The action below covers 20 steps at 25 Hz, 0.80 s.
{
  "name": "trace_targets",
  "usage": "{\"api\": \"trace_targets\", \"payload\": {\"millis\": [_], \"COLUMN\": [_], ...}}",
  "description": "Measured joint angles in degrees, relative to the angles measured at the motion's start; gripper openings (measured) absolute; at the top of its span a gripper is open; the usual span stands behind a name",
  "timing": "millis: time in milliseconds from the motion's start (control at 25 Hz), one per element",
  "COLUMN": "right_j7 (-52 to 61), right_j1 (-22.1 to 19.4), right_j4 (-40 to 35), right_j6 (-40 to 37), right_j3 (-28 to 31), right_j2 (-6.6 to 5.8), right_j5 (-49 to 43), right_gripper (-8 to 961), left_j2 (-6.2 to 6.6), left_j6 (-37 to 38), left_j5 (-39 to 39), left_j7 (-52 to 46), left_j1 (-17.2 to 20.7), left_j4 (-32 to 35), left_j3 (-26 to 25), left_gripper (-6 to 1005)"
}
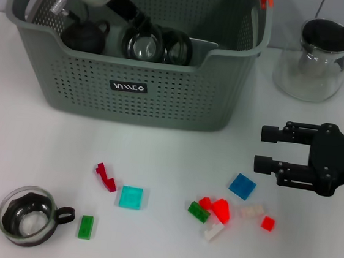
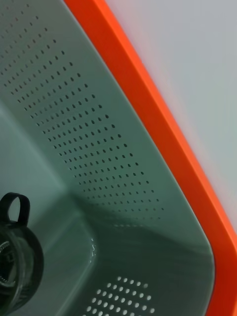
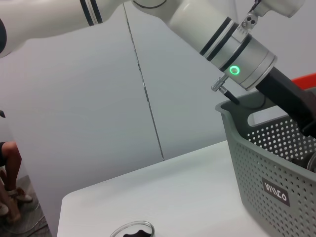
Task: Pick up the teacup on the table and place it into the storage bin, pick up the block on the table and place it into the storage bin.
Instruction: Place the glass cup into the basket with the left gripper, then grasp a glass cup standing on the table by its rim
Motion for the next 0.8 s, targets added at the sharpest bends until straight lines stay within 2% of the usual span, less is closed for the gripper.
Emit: {"api": "trace_targets", "payload": {"millis": [40, 280, 400, 480, 600, 680, 800], "right_j7": [0.0, 0.0, 0.0, 0.01, 0.01, 0.01, 0.01], "right_j1": [-0.02, 0.01, 0.09, 0.12, 0.06, 0.05, 0.04], "right_j4": [0.0, 0.0, 0.0, -0.01, -0.02, -0.03, -0.04], "right_j6": [-0.01, 0.01, 0.01, 0.0, -0.08, -0.14, -0.18], "right_j3": [0.0, 0.0, 0.0, 0.0, 0.0, -0.01, 0.0], "right_j2": [0.0, -0.06, -0.13, -0.18, -0.24, -0.23, -0.23], "right_j5": [0.0, 0.0, 0.0, 0.0, 0.0, 0.0, 0.0], "right_gripper": [674, 674, 674, 674, 674, 674, 675], "left_j2": [0.0, -0.08, -0.14, -0.52, -0.86, 0.19, 2.6], "left_j6": [0.0, -0.13, -0.08, 0.85, 5.54, 11.97, 23.04], "left_j5": [0.0, -0.43, -0.75, -2.49, -12.1, -23.89, -42.95], "left_j7": [0.0, -0.03, -0.04, 0.51, 5.66, 11.07, 17.34], "left_j1": [0.01, 0.21, 0.33, 1.46, 4.83, 7.07, 11.18], "left_j4": [0.06, 0.67, 1.66, 4.87, 11.64, 13.2, 11.85], "left_j3": [0.0, -0.35, -0.6, -2.75, -10.92, -17.94, -27.08], "left_gripper": [255, 351, 362, 369, 378, 385, 394]}}
